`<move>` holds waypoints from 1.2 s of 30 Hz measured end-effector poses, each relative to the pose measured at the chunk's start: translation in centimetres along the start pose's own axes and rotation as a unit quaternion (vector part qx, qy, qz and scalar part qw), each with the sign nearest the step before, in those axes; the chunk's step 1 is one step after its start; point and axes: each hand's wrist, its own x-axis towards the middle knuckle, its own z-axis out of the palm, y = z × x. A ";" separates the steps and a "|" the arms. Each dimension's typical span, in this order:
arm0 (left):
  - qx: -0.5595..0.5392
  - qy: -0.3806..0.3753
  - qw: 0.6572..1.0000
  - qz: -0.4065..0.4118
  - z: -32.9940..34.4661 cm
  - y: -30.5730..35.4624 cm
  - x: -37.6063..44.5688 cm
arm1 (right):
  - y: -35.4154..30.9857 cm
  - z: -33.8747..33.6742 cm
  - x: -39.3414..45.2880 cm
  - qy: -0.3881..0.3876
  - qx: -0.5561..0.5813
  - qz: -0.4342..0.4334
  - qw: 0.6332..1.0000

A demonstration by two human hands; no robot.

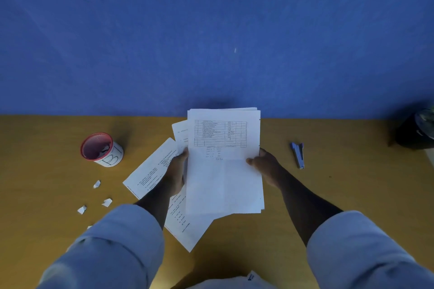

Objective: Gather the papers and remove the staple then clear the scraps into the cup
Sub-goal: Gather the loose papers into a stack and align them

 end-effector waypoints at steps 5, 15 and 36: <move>0.024 -0.059 0.997 -0.038 0.5 0.4 0.1 | -0.3 0.1 -0.2 0.016 -0.055 -0.008 0.998; 0.078 0.012 0.992 -0.101 0.4 -0.8 0.8 | -0.6 0.1 -1.0 -0.022 -0.157 -0.034 0.987; 0.251 0.388 0.851 -0.249 -7.0 -3.3 -1.7 | -2.1 1.8 -1.2 0.007 -0.119 -0.068 0.991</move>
